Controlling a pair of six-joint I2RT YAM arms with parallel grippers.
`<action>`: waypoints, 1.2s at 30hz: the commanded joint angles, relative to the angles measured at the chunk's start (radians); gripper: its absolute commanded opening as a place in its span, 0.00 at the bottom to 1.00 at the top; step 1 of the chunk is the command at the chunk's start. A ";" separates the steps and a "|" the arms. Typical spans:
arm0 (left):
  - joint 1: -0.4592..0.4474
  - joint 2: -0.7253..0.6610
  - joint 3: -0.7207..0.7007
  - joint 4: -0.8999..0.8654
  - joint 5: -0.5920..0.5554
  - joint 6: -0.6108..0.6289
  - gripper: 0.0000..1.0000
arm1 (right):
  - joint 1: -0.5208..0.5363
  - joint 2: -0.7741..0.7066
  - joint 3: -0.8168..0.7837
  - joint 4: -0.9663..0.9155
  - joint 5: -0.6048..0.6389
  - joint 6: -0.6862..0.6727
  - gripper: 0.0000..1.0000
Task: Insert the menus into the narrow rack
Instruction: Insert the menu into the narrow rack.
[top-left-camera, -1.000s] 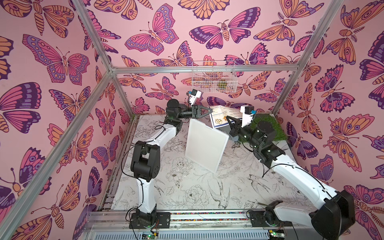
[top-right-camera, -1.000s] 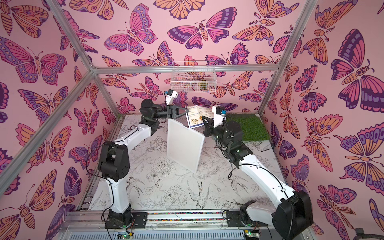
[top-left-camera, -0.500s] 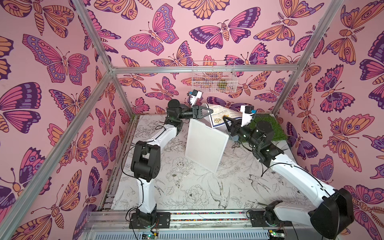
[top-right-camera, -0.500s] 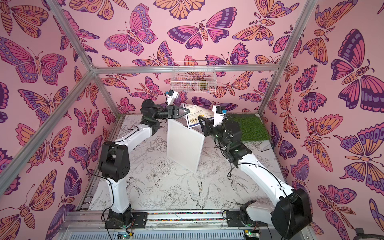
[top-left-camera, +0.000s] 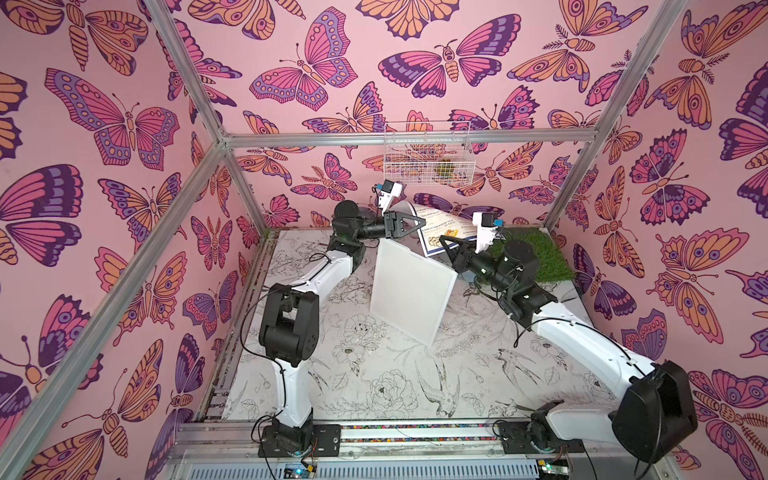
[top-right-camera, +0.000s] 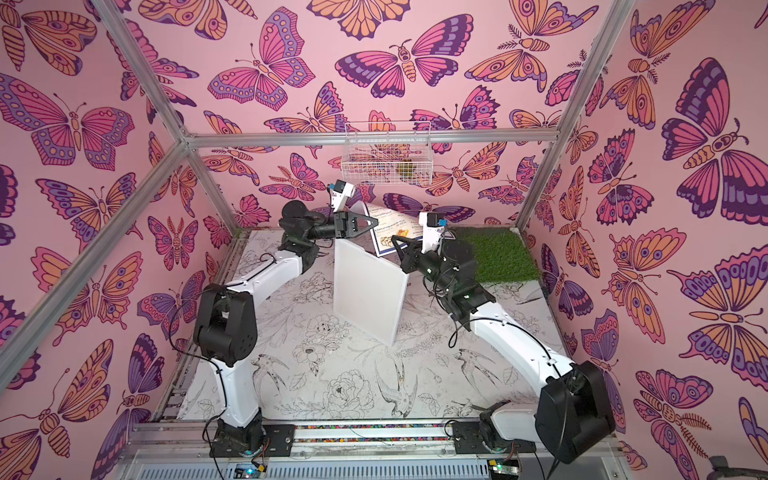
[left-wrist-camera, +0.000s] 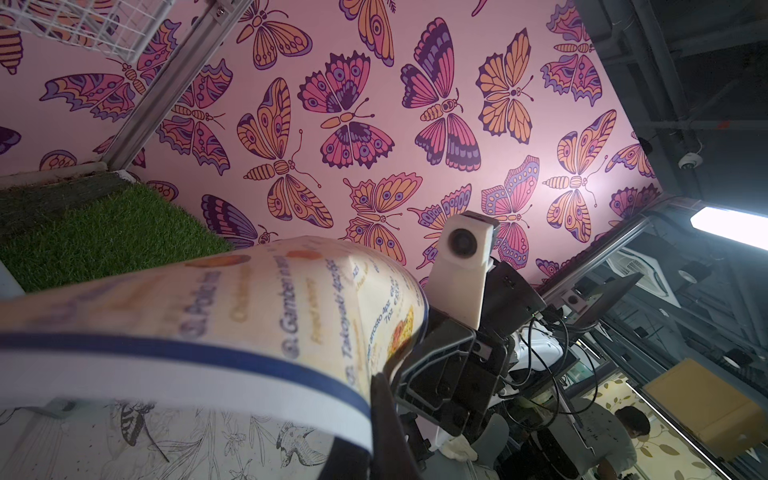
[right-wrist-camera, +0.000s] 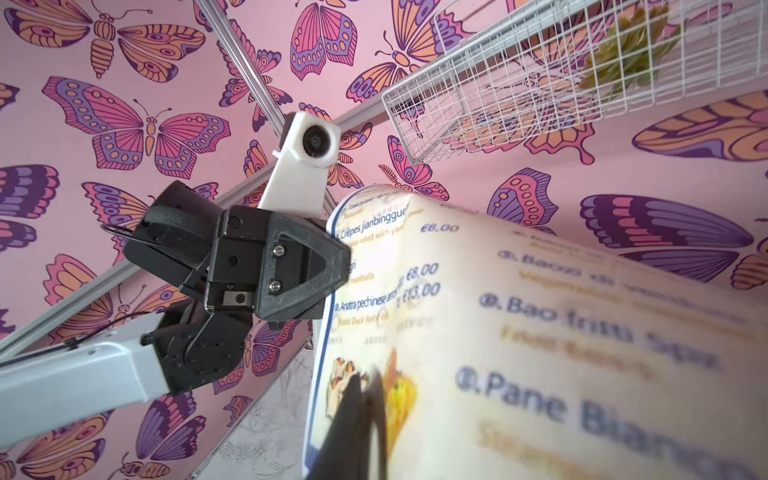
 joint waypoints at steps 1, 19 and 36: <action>0.002 -0.026 -0.012 0.029 0.005 0.004 0.02 | -0.008 -0.013 0.034 0.019 -0.034 0.001 0.00; 0.008 -0.098 0.038 -0.518 -0.088 0.369 0.21 | -0.008 0.012 0.042 0.050 -0.078 -0.010 0.00; 0.010 -0.063 0.103 -0.530 -0.053 0.350 0.20 | -0.009 0.027 0.068 0.042 -0.092 -0.010 0.00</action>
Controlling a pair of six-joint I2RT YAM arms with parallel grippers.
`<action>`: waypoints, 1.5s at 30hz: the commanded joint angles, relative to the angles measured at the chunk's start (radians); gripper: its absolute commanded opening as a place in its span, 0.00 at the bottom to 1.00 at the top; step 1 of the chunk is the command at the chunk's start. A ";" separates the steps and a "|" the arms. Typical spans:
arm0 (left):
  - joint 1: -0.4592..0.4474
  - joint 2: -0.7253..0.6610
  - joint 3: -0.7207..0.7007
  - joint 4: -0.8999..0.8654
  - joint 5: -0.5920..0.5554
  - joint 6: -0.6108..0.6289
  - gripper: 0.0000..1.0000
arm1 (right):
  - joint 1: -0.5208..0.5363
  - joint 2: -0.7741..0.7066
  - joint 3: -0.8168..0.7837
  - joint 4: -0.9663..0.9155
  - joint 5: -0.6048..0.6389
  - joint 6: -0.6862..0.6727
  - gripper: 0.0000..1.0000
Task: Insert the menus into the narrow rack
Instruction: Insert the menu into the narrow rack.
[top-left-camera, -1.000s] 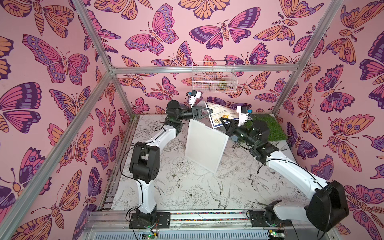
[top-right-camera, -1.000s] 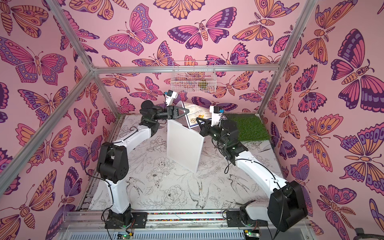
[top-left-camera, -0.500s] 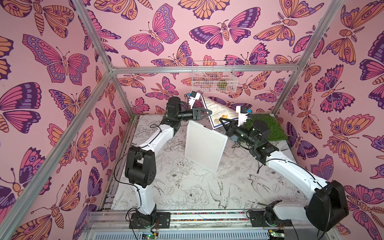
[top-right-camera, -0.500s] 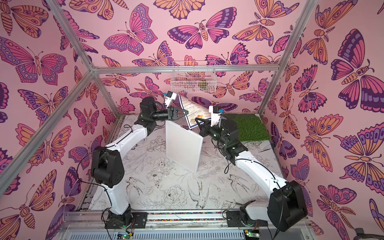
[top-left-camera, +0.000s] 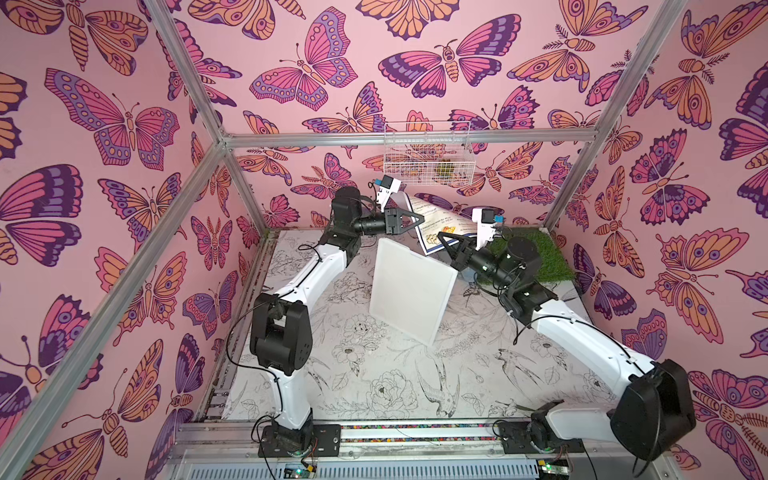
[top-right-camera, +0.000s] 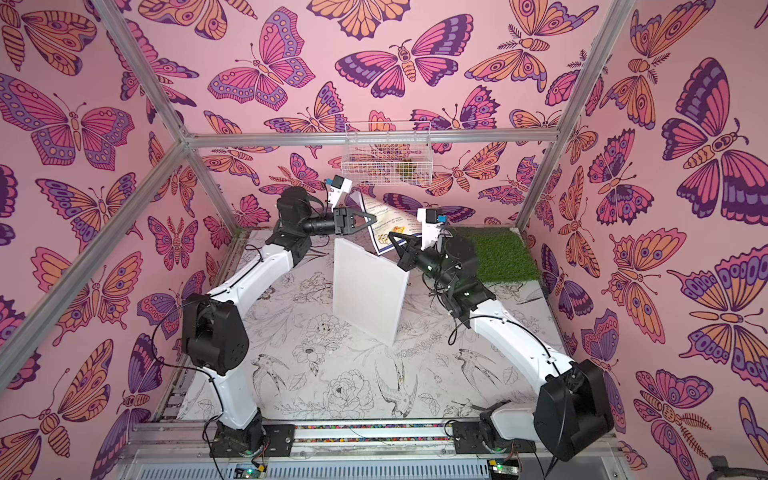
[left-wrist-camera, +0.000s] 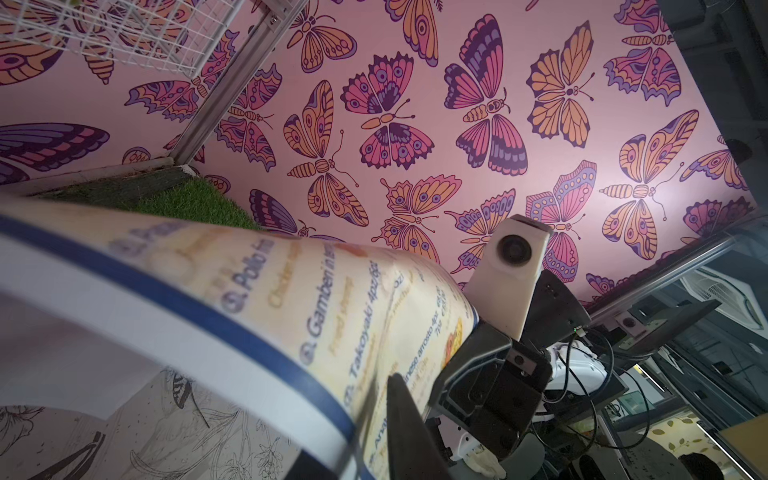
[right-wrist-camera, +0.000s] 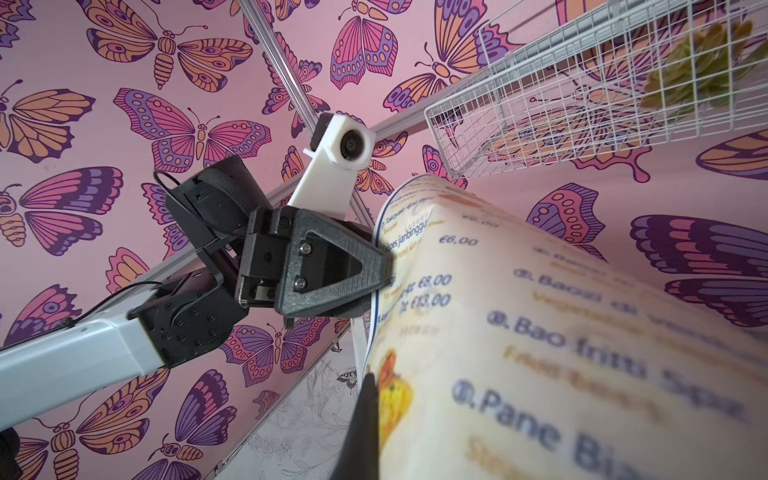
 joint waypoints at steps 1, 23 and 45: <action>0.007 0.024 0.016 -0.003 0.022 0.015 0.20 | -0.004 0.015 0.039 -0.004 -0.005 -0.032 0.00; 0.001 -0.001 -0.002 -0.003 0.013 0.017 0.20 | -0.003 -0.012 -0.003 -0.035 0.025 -0.049 0.00; -0.011 0.012 -0.003 -0.004 0.011 0.013 0.20 | -0.003 -0.036 -0.006 -0.074 0.062 -0.045 0.00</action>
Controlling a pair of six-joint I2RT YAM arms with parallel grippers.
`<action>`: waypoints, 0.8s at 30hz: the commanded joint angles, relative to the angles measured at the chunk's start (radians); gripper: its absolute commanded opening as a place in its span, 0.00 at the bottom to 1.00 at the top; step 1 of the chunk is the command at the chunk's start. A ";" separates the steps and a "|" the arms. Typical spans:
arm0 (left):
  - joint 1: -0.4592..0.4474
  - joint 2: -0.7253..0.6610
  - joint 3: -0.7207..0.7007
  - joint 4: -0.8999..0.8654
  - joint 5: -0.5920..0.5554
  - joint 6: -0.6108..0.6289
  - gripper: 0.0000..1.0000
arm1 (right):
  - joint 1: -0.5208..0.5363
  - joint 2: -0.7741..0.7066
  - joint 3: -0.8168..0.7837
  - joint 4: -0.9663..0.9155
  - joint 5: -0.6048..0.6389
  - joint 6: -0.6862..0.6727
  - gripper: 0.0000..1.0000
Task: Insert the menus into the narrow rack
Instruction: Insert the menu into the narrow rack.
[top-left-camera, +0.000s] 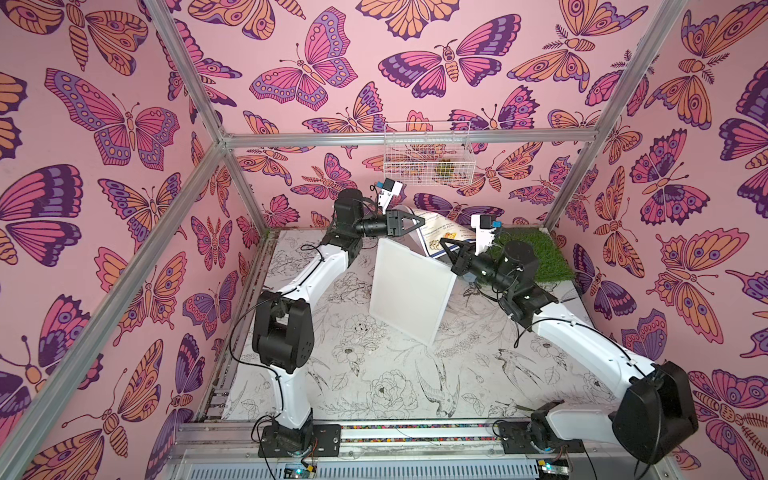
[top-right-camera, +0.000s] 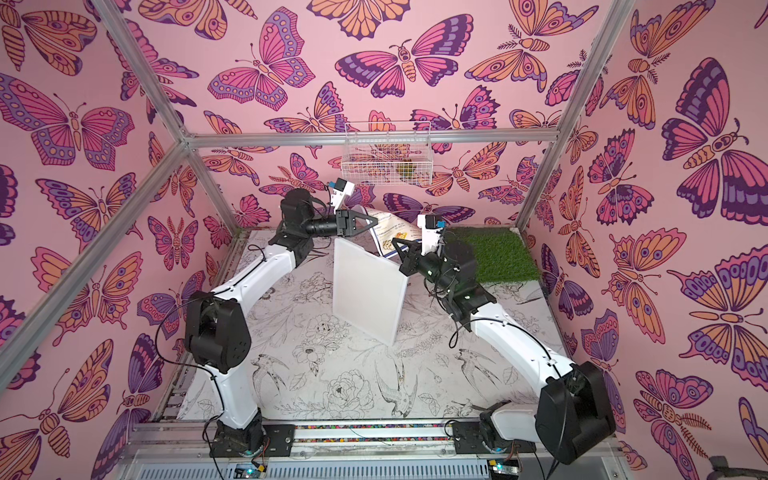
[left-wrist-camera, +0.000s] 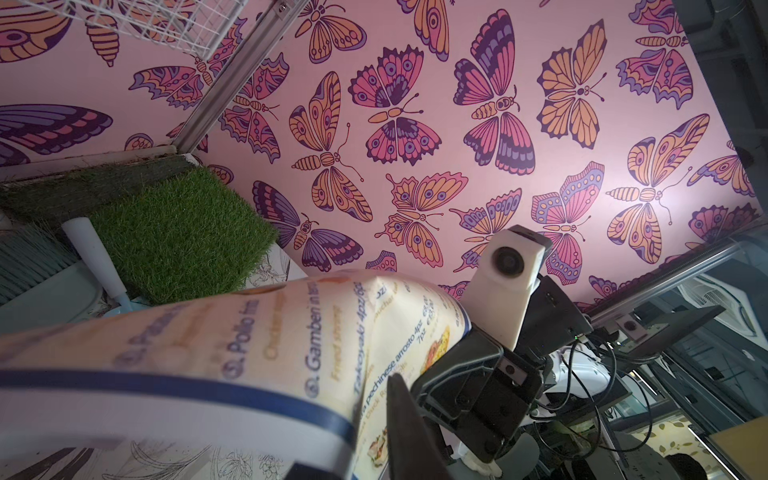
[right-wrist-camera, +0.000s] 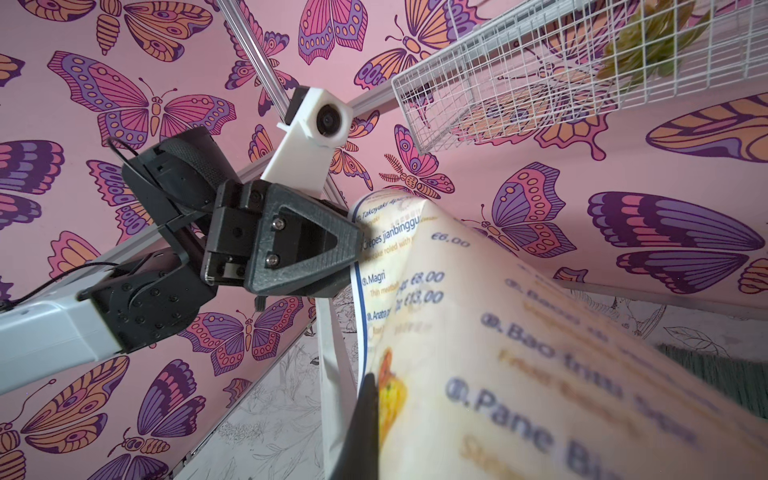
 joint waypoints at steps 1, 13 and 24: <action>-0.006 -0.006 0.003 0.003 0.010 0.012 0.20 | -0.002 -0.017 0.043 -0.026 0.009 0.010 0.00; -0.006 -0.024 0.026 0.004 0.018 -0.004 0.20 | -0.002 -0.010 0.063 -0.020 -0.005 0.043 0.00; -0.006 -0.041 0.017 0.004 0.014 -0.004 0.20 | -0.002 -0.007 0.048 0.014 -0.010 0.091 0.00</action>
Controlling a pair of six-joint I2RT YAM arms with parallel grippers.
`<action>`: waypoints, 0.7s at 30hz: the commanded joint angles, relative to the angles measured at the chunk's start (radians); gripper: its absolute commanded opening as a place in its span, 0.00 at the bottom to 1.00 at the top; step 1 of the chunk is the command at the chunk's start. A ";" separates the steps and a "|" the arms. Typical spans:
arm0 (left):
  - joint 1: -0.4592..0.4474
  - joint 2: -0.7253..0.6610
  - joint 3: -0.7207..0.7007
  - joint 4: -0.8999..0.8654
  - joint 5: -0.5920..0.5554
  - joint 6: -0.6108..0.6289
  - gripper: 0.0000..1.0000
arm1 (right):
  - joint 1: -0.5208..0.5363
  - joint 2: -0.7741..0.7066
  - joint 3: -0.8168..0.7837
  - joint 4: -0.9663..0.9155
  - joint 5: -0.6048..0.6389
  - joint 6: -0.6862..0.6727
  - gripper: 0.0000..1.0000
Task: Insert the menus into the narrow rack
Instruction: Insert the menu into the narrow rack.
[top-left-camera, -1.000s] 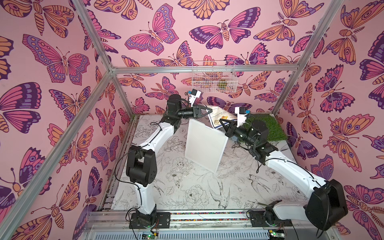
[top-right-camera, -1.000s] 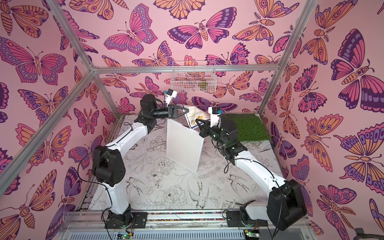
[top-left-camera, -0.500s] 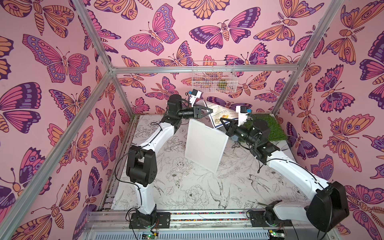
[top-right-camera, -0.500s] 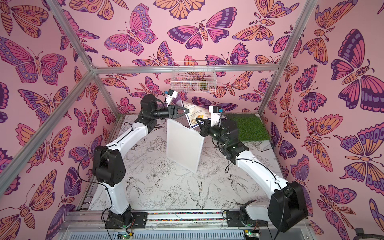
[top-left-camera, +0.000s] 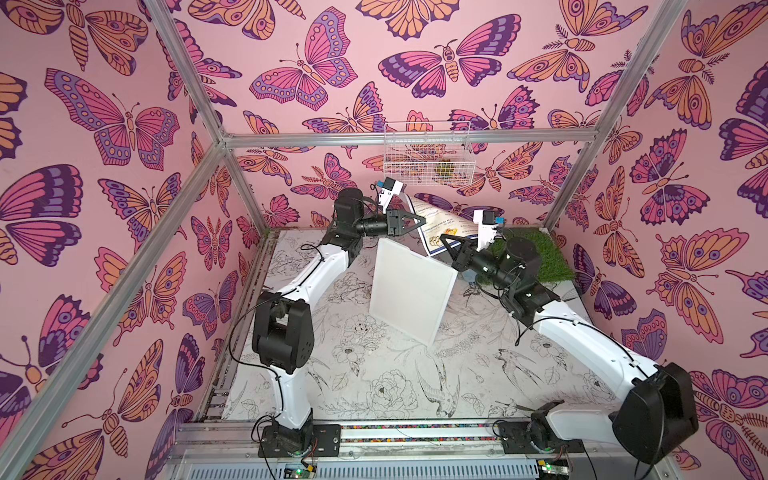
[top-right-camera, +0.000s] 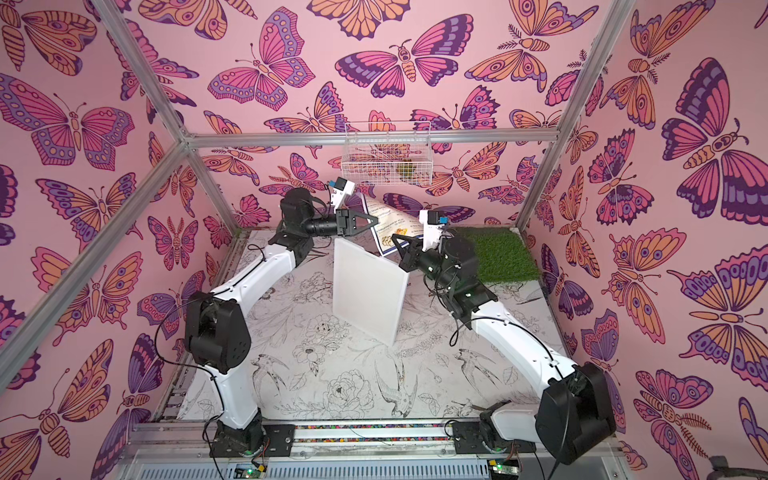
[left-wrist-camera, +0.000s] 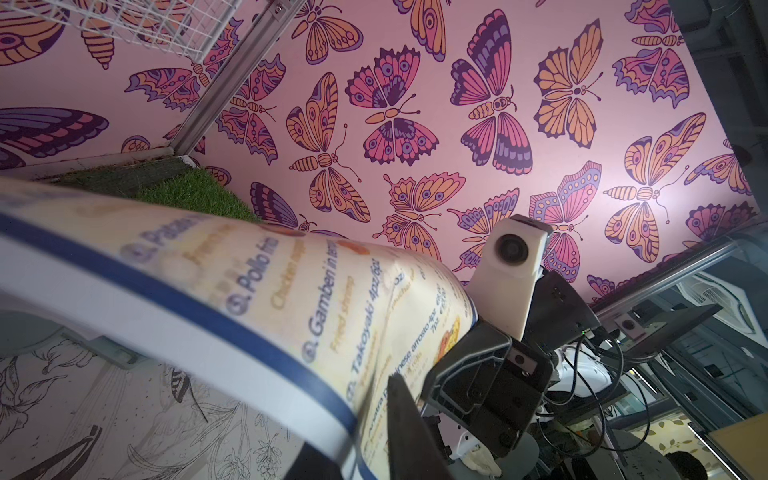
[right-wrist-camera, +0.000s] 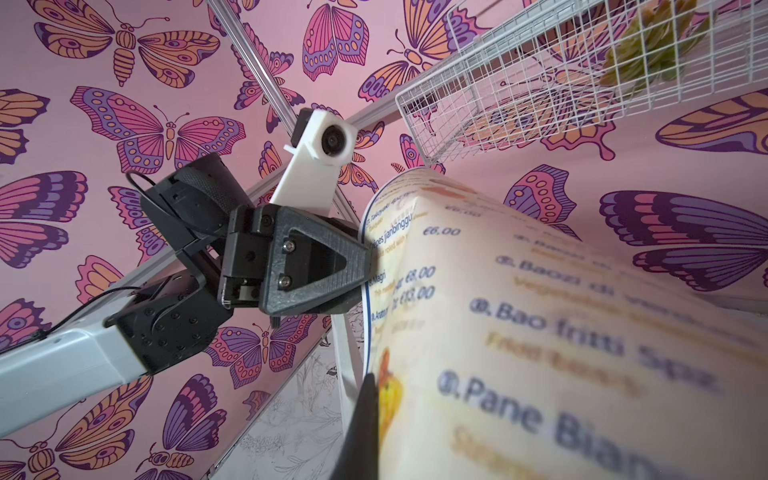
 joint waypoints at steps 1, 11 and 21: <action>-0.003 -0.037 0.016 0.007 0.016 -0.005 0.20 | -0.002 -0.006 0.018 0.023 -0.008 0.022 0.00; -0.003 -0.041 0.015 0.007 0.016 -0.010 0.20 | 0.001 -0.005 0.019 0.023 -0.013 0.026 0.00; -0.003 -0.023 0.051 0.007 0.020 -0.022 0.20 | 0.000 0.002 0.053 0.001 -0.012 0.015 0.00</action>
